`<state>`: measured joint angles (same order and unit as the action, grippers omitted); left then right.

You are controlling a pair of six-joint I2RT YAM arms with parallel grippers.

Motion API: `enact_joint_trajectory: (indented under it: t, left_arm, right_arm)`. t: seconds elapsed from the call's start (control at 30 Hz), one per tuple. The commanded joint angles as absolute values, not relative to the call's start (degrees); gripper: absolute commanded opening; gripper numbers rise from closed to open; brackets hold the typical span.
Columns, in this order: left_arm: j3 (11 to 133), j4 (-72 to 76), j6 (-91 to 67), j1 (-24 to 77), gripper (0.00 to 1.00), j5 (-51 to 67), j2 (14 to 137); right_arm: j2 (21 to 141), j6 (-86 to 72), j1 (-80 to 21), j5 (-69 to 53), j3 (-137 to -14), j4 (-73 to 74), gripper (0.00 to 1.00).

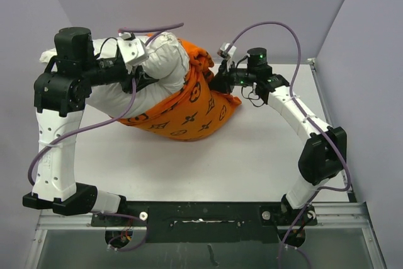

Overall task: Remove the pillowcase from the pillow
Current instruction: Remove the pillow from the pillowcase.

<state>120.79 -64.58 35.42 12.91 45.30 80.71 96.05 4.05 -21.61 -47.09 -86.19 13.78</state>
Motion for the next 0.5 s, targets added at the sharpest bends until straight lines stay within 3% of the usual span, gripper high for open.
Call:
enact_joint_trajectory:
  t: [0.0, 0.27, 0.47]
  left_arm:
    - [122.44, -63.70, 36.54, 11.85, 0.00, 48.22, 80.47]
    - [119.89, -51.58, 34.04, 9.28, 0.00, 40.98, 77.70]
    - [118.00, -45.24, 30.93, 6.77, 0.00, 39.59, 76.16]
  right_arm:
    - [95.47, 4.24, -21.07, -48.90, -85.77, 11.51, 0.00]
    - [89.67, -6.70, -9.67, -36.43, -66.45, 2.55, 0.00]
    - [91.61, -12.26, -8.75, -30.53, -56.60, 0.35, 0.00]
